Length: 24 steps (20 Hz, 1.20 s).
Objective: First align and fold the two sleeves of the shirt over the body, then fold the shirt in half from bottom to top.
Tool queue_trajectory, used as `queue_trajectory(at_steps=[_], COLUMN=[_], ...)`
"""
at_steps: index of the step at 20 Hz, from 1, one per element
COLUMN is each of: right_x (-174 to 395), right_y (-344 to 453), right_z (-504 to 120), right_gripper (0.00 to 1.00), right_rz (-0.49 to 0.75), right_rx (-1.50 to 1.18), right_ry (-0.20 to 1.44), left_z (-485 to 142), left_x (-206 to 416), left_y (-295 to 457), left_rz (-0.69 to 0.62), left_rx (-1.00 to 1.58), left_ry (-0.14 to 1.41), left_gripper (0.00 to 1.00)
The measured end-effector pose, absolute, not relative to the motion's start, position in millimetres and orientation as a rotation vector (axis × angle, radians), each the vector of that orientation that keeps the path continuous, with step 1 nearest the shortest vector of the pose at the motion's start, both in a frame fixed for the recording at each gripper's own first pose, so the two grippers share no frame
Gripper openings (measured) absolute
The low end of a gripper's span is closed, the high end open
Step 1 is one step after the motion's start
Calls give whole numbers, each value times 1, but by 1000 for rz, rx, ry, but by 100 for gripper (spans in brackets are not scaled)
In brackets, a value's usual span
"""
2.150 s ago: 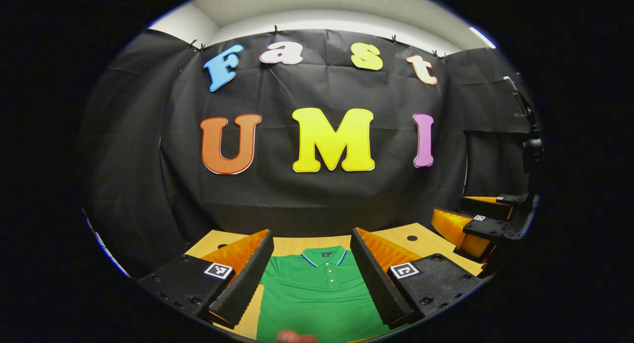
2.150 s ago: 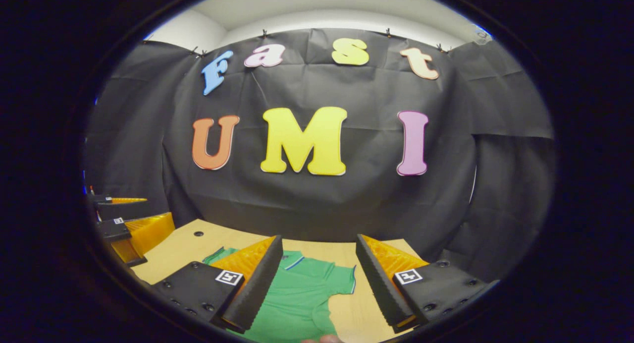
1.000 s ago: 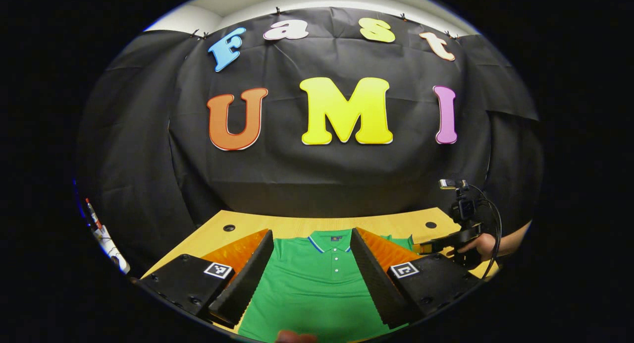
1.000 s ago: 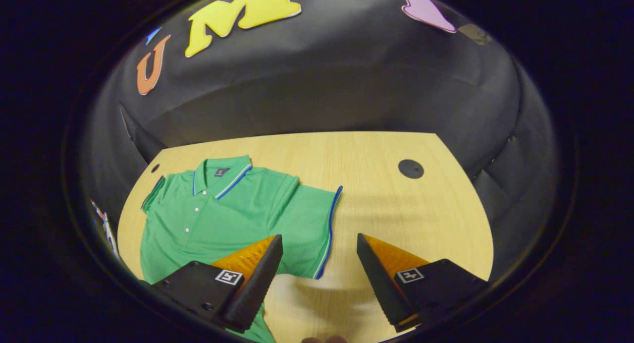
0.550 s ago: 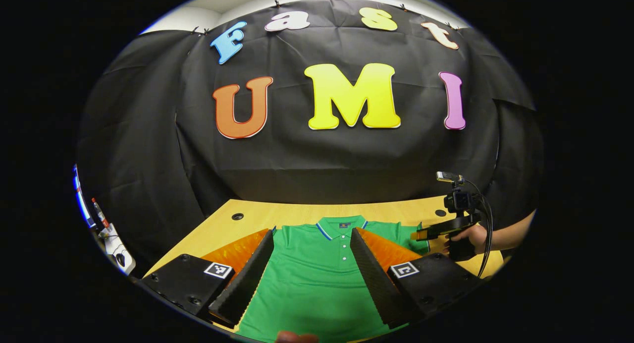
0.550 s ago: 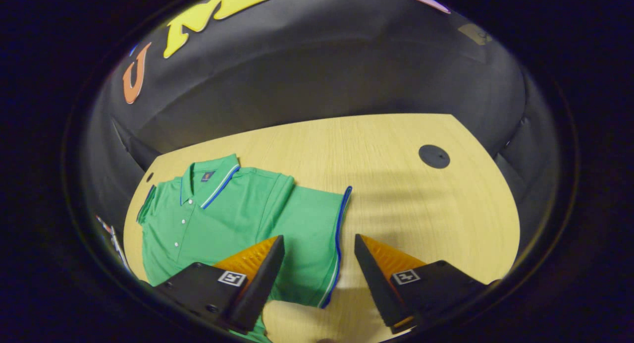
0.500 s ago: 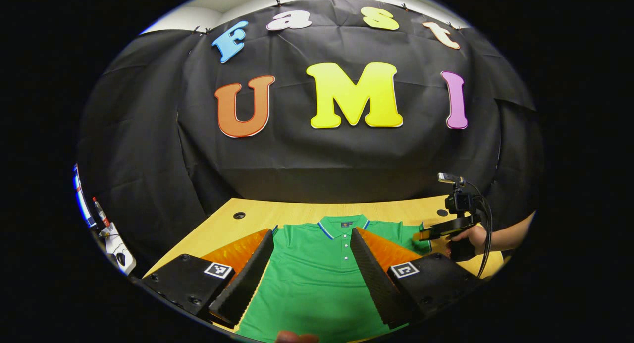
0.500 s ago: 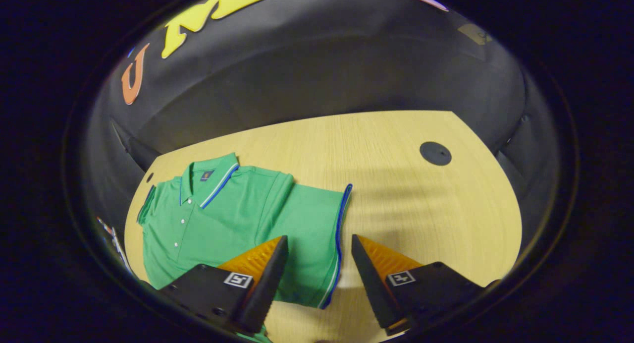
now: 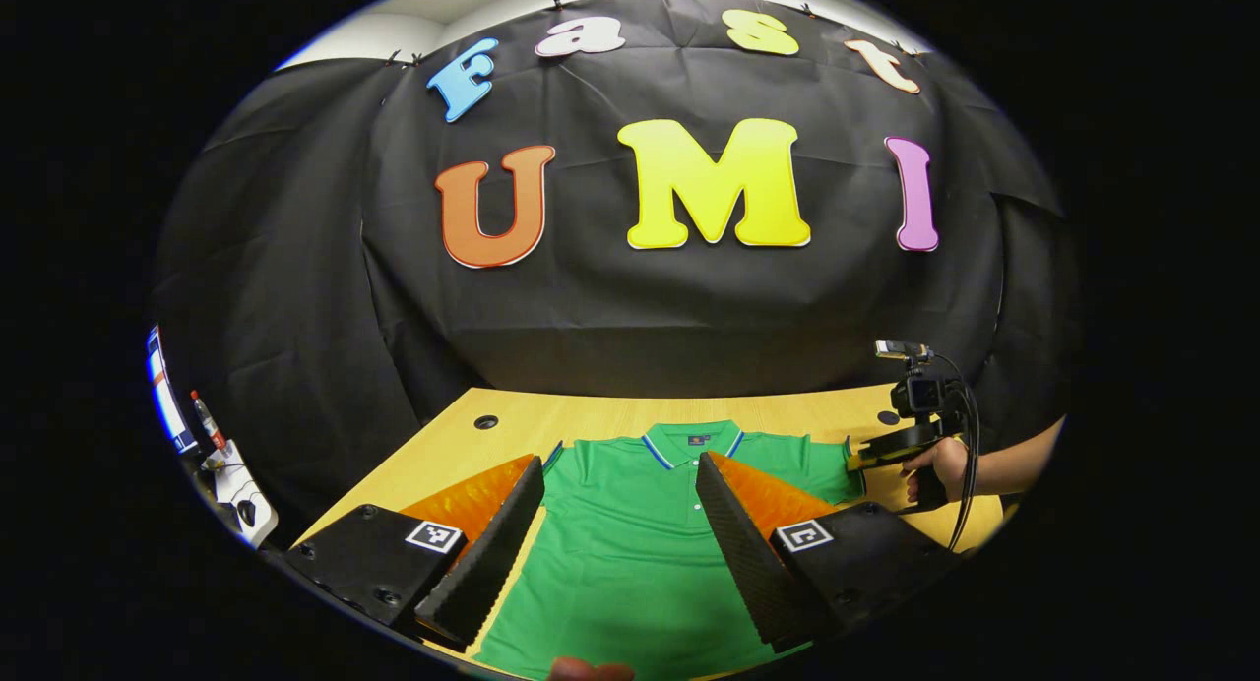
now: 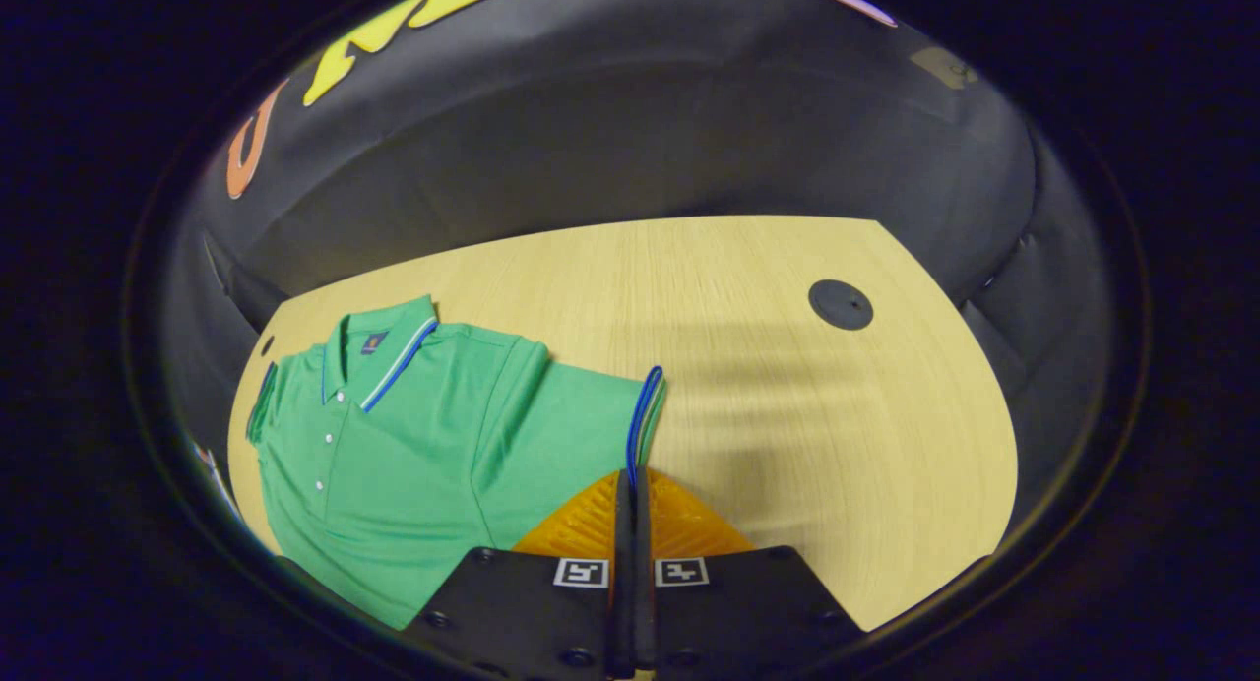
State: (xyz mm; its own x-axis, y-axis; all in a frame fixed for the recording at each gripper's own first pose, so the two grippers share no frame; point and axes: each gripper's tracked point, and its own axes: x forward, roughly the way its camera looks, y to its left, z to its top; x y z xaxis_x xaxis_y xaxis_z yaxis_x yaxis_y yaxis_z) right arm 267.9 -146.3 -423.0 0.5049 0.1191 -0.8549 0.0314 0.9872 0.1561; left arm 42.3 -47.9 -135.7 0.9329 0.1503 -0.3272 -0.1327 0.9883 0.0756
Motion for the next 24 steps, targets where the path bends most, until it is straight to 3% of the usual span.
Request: queue_trajectory(at_steps=[7, 14, 24], right_x=[278, 285, 292], right_y=[-132, -63, 59], right_z=[-366, -327, -394], right_gripper=[2, 2, 2], right_rz=[35, 75, 66], right_rx=[351, 310, 314], right_ry=[1018, 979, 1041], left_z=[-142, -151, -164], left_x=[39, 19, -26], left_y=[-15, 42, 132], left_rz=[188, 258, 342], left_rx=[20, -42, -7], left_ry=[335, 347, 430], left_gripper=[100, 100, 100])
